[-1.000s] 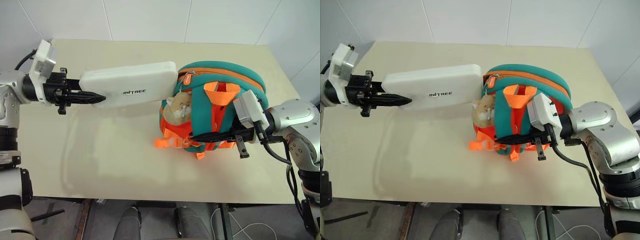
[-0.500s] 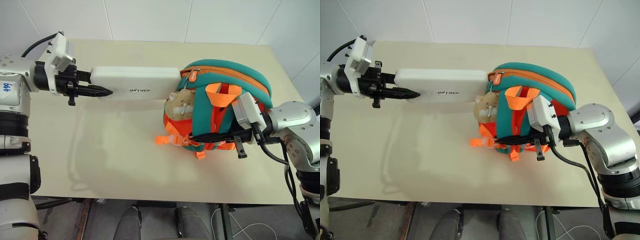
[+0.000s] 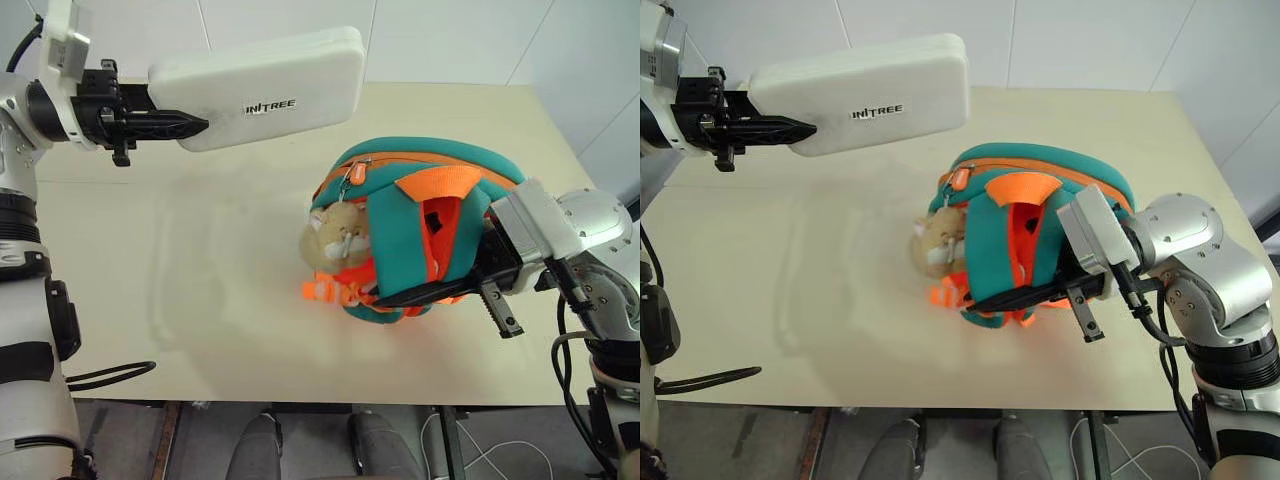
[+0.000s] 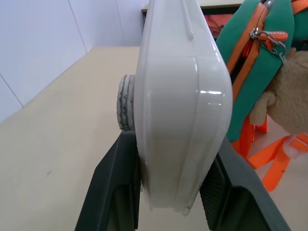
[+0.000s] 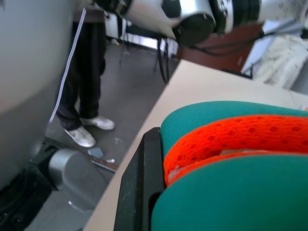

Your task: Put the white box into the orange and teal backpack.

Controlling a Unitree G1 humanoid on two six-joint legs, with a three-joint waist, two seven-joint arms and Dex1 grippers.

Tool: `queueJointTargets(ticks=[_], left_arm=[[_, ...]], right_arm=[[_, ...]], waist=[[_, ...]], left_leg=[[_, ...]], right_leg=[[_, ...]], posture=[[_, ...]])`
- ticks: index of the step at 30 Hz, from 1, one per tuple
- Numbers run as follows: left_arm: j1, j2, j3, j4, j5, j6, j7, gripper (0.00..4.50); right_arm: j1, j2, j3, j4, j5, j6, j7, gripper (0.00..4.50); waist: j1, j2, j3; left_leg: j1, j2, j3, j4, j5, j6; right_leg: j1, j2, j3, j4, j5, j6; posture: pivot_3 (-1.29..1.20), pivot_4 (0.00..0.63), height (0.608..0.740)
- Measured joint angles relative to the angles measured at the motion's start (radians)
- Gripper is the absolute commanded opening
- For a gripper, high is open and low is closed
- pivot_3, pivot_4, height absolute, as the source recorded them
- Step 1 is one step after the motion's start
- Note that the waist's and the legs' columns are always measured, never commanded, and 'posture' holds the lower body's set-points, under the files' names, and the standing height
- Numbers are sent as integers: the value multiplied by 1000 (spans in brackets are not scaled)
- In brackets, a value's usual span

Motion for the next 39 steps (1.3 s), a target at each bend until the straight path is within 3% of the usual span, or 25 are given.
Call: queueJointTargets(ticks=[6,14,26,32,39], left_arm=[[54,36,15,-80,-45,78,0,1231],[196,160,100,-259,-210,275,0,1229],[354,205,141,-403,-280,370,0,1229],[363,207,103,-422,-277,368,0,1229],[363,254,-28,-422,-249,287,0,1229]], right_arm=[[10,-4,8,22,-24,-16,37,0],[36,-5,12,62,-74,-31,38,0],[40,7,14,100,-105,-44,36,0],[40,8,19,104,-118,-51,38,0],[40,8,19,104,-124,-51,38,0]], waist=[[-9,0,0],[-14,0,0],[-11,0,0],[-11,0,0],[-11,0,0]], left_leg=[[0,0,0,1,0,0],[0,1,0,2,0,0],[0,1,0,4,0,0],[0,0,0,4,0,0],[0,0,0,3,0,0]], right_leg=[[0,0,0,1,0,0],[0,0,0,3,0,0],[0,0,0,3,0,-1],[0,0,0,3,0,-1],[0,0,0,3,0,-1]], posture=[[0,150,740],[0,150,740],[0,150,740],[0,150,740],[0,150,740]])
